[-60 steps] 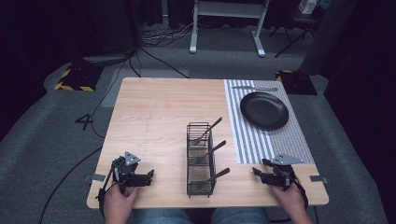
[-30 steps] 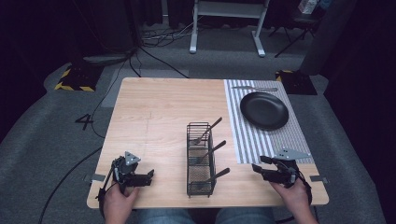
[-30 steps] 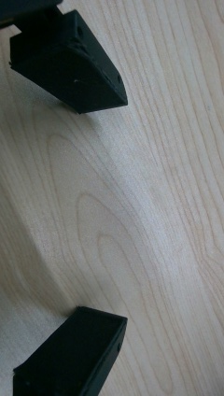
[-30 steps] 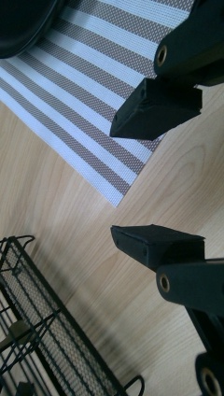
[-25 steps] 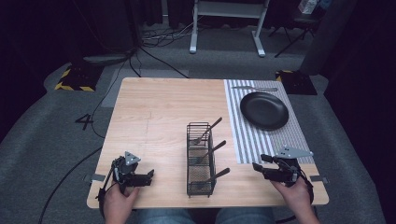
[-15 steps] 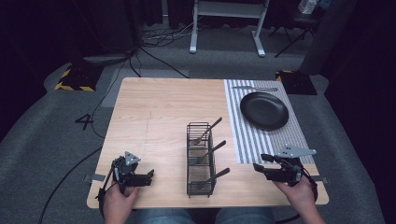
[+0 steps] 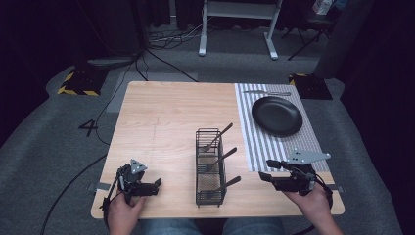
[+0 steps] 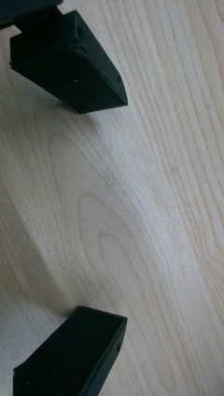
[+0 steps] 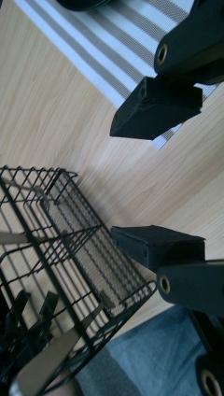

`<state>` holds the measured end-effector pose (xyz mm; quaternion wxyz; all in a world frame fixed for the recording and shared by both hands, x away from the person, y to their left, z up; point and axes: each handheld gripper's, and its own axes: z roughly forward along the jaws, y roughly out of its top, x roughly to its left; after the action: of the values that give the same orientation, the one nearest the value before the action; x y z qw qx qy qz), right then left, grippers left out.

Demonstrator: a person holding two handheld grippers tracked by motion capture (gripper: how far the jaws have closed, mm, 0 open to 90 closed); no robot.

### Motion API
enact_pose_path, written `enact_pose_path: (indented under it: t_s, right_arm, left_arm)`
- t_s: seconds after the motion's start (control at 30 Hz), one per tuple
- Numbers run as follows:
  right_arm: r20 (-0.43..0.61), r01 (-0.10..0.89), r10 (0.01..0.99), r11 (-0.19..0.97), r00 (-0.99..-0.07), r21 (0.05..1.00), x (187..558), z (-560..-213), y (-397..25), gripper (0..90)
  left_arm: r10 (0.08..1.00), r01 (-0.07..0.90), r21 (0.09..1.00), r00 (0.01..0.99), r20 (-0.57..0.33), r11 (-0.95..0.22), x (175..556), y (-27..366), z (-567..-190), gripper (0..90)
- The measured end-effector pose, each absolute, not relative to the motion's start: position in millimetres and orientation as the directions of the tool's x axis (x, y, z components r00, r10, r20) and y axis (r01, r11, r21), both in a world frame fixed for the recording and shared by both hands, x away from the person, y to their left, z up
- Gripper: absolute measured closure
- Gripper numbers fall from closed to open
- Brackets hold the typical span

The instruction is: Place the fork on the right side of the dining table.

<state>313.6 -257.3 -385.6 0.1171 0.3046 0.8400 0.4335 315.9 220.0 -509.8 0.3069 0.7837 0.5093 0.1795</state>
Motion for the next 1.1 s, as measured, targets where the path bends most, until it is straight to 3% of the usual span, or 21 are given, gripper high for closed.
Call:
enact_pose_path:
  t_s: [1.1]
  right_arm:
    - [0.079,0.319,0.456,0.478,-0.887,0.819,282.2,-350.6,-196.4,45.8]
  left_arm:
    - [0.91,0.689,0.665,0.413,-0.033,-0.288,315.1,219.9,-509.9,0.6]
